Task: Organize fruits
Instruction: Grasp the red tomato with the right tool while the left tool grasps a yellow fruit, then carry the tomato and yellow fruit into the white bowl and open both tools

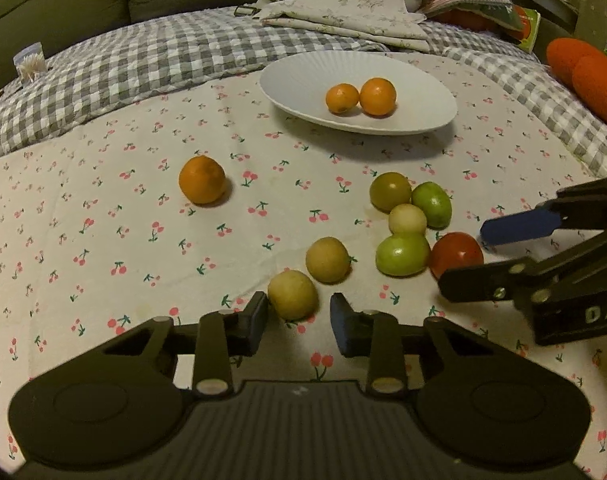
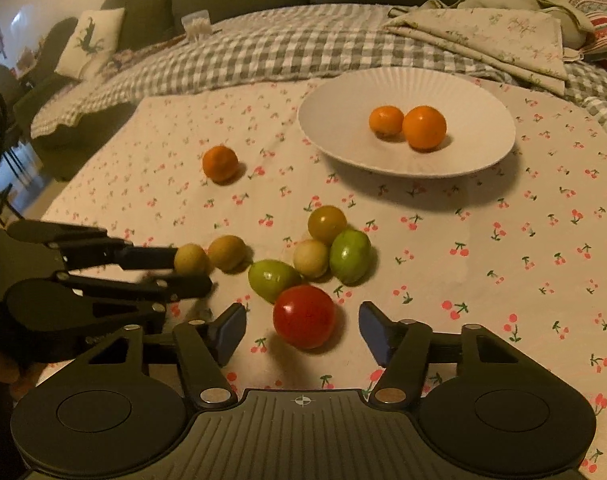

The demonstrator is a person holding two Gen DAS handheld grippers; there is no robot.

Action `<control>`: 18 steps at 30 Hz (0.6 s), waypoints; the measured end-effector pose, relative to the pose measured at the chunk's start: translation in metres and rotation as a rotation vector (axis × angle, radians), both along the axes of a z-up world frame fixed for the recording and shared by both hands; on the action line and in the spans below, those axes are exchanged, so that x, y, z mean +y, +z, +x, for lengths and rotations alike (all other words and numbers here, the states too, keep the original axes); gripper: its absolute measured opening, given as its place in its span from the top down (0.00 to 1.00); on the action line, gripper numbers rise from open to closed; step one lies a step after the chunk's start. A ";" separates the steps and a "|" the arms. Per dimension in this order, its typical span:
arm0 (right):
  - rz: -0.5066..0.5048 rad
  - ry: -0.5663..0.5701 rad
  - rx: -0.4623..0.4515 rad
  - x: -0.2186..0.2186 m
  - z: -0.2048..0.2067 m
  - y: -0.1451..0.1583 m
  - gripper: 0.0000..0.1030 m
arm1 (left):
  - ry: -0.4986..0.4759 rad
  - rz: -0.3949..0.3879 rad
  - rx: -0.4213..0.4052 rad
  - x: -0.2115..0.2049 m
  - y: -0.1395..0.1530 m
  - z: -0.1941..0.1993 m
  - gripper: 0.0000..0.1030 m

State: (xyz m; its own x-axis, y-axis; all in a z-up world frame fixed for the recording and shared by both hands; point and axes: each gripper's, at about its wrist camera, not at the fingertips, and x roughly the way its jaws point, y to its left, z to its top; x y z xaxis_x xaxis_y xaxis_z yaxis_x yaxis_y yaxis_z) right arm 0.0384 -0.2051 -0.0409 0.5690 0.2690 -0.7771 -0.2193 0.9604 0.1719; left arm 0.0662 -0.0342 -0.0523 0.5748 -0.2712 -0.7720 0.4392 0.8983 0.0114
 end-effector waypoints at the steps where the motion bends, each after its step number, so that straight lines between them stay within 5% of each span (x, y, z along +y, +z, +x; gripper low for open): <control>1: -0.007 0.004 0.003 0.001 0.000 -0.002 0.50 | -0.001 0.005 -0.006 0.000 0.000 0.000 0.72; 4: -0.035 0.010 0.007 0.005 0.002 -0.006 0.67 | 0.003 0.017 -0.016 -0.001 -0.001 0.002 0.76; 18: -0.016 -0.009 -0.036 -0.003 -0.001 0.010 0.67 | 0.005 0.000 -0.060 -0.001 0.012 -0.002 0.77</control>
